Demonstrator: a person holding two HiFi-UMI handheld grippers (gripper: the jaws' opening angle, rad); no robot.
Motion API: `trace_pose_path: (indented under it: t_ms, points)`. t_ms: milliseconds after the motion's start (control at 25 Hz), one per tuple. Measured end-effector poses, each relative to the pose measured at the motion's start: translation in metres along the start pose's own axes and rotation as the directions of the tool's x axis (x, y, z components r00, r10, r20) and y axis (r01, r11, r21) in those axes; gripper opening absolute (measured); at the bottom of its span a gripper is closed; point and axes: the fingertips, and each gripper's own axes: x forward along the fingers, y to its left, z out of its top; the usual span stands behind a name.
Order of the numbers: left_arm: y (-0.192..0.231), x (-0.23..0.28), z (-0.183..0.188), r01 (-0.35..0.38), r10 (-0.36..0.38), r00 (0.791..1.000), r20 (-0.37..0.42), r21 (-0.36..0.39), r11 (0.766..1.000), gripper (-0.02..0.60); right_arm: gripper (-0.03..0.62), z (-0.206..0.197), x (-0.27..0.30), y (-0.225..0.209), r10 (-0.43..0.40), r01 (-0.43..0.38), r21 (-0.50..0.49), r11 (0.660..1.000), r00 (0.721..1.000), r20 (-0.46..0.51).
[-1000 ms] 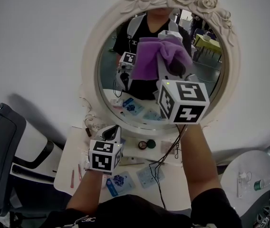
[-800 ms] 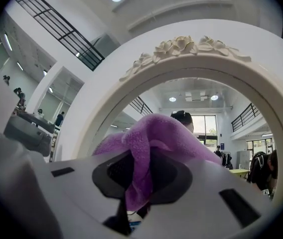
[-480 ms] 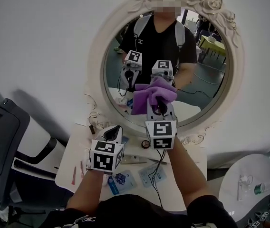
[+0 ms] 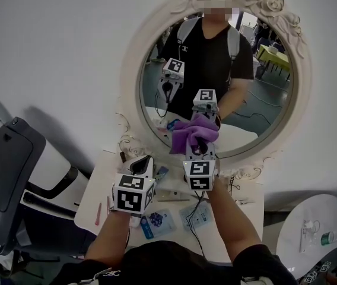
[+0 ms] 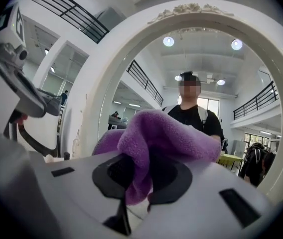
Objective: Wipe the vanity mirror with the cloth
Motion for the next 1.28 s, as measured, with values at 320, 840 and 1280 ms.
trace_pose_path:
  t_ms: [320, 840, 1280]
  points:
    - [0.003, -0.006, -0.008, -0.006, 0.006, 1.000, -0.015, -0.001, 1.000, -0.003, 0.057, -0.118, 0.013, 0.023, 0.116, -0.059, 0.159, 0.986, 0.918, -0.378]
    - [-0.017, -0.002, -0.005, 0.039, -0.039, 0.999, -0.013, 0.025, 0.999, -0.003, 0.061, -0.137, 0.005, 0.017, 0.214, -0.036, 0.342, 0.939, 0.839, -0.501]
    - [-0.043, 0.016, 0.004, 0.107, -0.106, 0.994, -0.008, 0.047, 0.993, -0.003, 0.060, 0.009, -0.069, -0.061, 0.013, 0.026, 0.281, 0.959, 0.990, -0.137]
